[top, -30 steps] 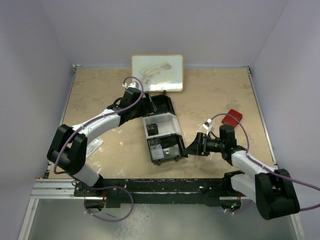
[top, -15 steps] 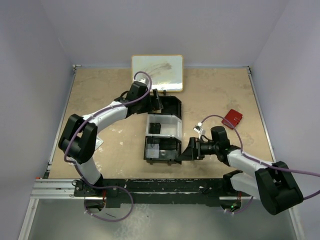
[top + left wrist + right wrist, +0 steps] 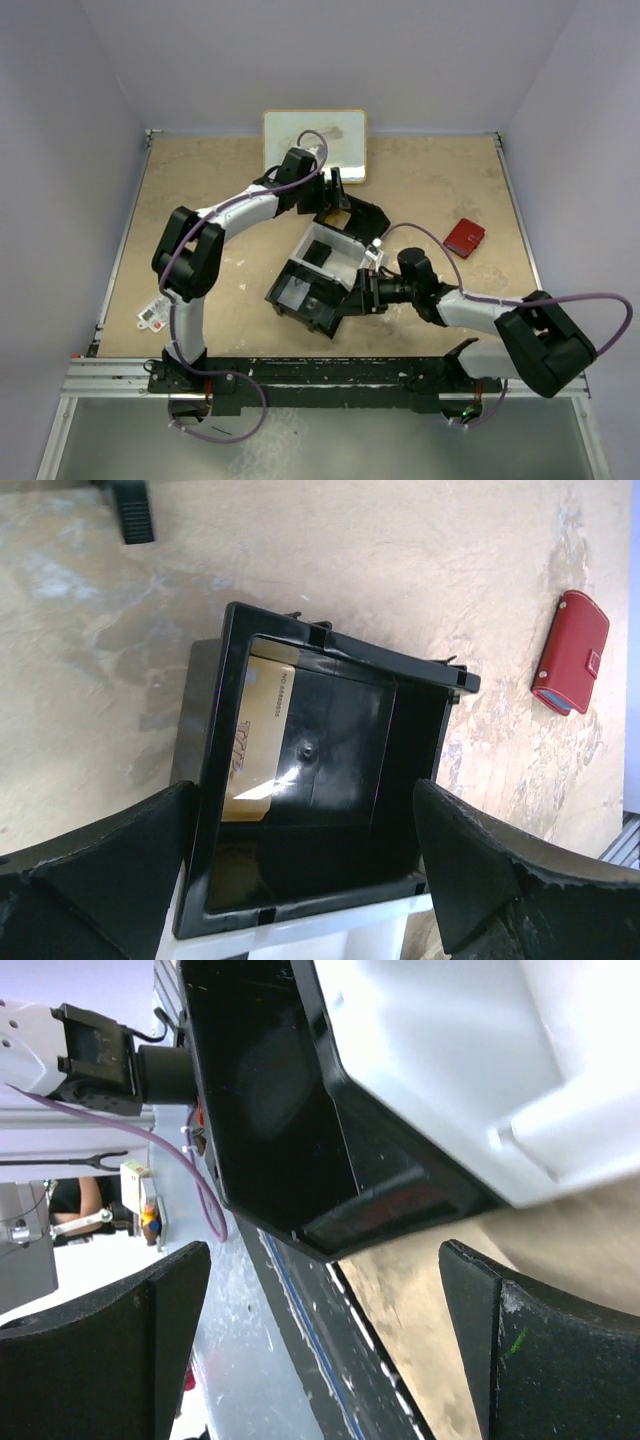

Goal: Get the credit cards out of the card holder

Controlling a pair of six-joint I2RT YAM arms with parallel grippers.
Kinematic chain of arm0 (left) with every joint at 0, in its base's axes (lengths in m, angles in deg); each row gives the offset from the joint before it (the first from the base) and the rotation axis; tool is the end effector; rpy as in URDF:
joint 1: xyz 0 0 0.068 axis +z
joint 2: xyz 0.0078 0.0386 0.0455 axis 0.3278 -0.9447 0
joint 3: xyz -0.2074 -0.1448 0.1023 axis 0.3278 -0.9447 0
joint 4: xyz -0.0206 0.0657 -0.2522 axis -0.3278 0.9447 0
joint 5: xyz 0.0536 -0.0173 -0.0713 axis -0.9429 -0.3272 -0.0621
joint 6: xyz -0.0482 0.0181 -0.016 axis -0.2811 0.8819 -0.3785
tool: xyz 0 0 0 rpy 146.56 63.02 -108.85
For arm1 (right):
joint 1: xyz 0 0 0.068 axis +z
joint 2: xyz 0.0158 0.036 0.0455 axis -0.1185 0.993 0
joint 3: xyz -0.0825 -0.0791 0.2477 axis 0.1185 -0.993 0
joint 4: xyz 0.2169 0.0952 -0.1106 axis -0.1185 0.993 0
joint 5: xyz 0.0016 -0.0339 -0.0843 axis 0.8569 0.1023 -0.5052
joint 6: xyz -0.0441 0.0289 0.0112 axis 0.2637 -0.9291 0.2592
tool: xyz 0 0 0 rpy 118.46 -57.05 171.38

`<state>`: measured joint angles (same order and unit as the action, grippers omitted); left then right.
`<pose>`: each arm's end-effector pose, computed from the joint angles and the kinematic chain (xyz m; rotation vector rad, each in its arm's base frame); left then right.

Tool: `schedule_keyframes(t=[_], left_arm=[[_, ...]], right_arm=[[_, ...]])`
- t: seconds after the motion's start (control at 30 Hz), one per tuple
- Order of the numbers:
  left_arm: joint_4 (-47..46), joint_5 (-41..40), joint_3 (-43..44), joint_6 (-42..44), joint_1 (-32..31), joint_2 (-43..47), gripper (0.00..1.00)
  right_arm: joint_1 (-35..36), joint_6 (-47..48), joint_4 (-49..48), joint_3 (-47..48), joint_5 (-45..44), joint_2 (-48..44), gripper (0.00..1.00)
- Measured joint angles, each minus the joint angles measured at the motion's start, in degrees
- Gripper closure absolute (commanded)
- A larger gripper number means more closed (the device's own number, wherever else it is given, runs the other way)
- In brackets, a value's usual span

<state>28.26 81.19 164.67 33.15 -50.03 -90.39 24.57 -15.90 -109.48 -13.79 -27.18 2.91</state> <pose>0.3818 -0.2381 0.2194 -0.0041 2.4150 -0.8603 0.1699 0.1333 0.1486 -0.3033 2.2881 1.5718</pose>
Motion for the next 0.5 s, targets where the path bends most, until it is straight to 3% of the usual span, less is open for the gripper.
schedule_keyframes(t=[0.2,0.5], left_arm=[[1.1,1.2,3.4,1.0,-1.3,-3.0,0.14],[5.7,-6.1,3.9,2.6,-1.5,0.7,0.1]], right_arm=[[3.6,-0.5,-0.6,4.0,-6.6,1.9,0.01],[3.7,9.4,11.6,7.5,-19.3,-9.4,0.04]])
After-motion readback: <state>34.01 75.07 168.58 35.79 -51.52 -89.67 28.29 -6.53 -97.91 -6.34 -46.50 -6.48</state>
